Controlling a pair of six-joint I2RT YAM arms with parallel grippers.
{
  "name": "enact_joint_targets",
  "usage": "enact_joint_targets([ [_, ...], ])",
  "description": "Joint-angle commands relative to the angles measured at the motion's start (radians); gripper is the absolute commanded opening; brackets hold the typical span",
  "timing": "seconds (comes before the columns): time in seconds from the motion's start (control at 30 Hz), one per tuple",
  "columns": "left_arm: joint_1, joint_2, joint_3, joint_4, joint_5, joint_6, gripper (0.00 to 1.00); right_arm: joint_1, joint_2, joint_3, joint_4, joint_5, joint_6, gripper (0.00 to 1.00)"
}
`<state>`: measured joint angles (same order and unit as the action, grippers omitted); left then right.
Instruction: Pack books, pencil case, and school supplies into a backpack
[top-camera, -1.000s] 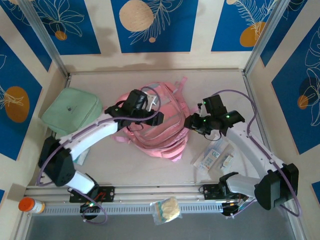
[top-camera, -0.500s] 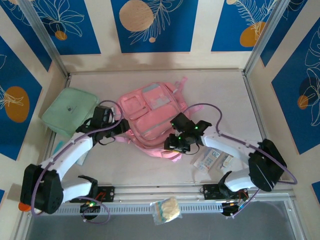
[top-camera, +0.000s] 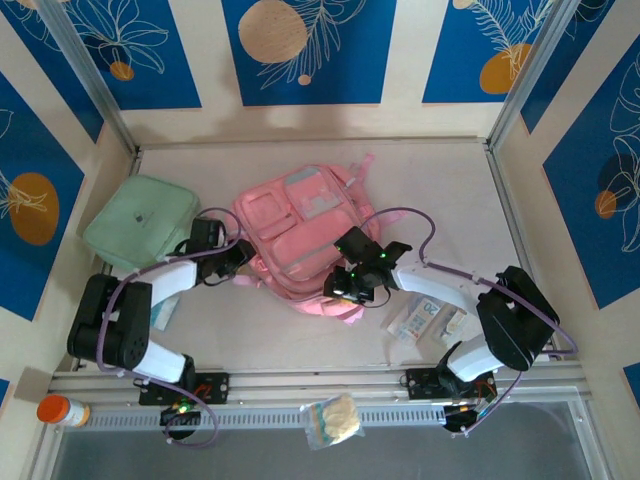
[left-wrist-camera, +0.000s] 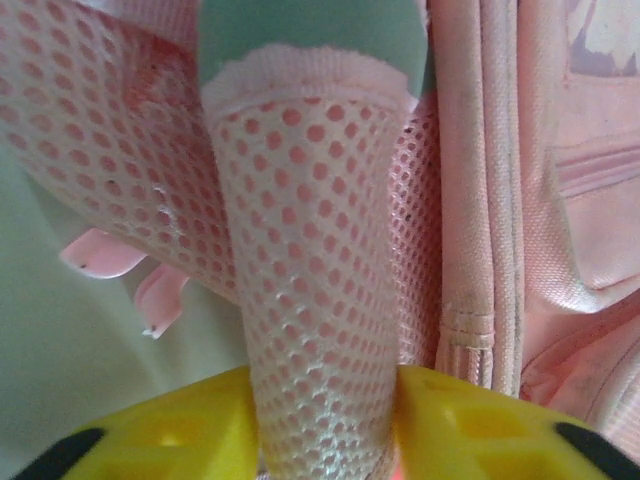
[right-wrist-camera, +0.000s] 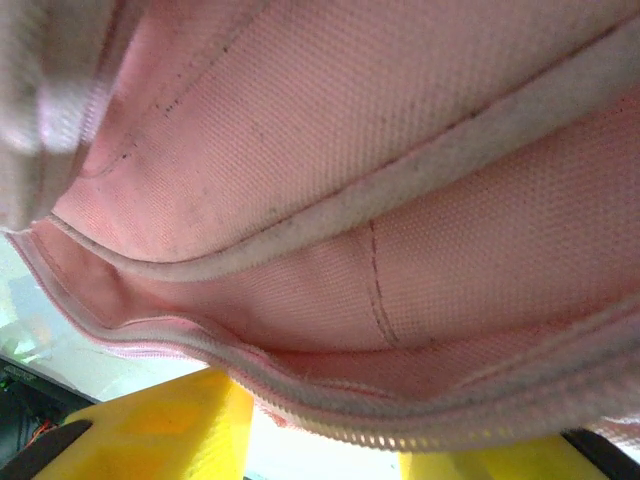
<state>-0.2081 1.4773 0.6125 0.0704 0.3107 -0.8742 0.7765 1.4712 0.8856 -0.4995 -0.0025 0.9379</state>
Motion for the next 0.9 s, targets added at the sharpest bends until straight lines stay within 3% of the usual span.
enact_joint_targets([
  [0.0,-0.015,0.031,-0.031,0.130,0.040,-0.081,0.28,-0.024,0.021,-0.018,0.032,0.027,-0.023,0.41],
  [0.17,-0.041,0.050,-0.047,0.172,0.038,-0.120,0.00,-0.097,0.041,0.002,0.047,0.030,-0.100,0.41],
  [0.37,-0.128,0.033,-0.048,0.205,-0.014,-0.197,0.00,-0.272,0.066,0.041,0.081,-0.037,-0.218,0.42],
  [0.53,-0.259,0.001,-0.035,0.233,-0.131,-0.290,0.00,-0.406,0.166,0.218,-0.005,-0.074,-0.322,0.43],
  [0.7,-0.298,-0.005,-0.031,0.264,-0.173,-0.342,0.00,-0.437,0.152,0.258,-0.062,-0.055,-0.350,0.45],
  [0.87,-0.301,-0.013,-0.043,0.298,-0.168,-0.354,0.00,-0.381,0.054,0.212,-0.143,-0.002,-0.331,0.46],
])
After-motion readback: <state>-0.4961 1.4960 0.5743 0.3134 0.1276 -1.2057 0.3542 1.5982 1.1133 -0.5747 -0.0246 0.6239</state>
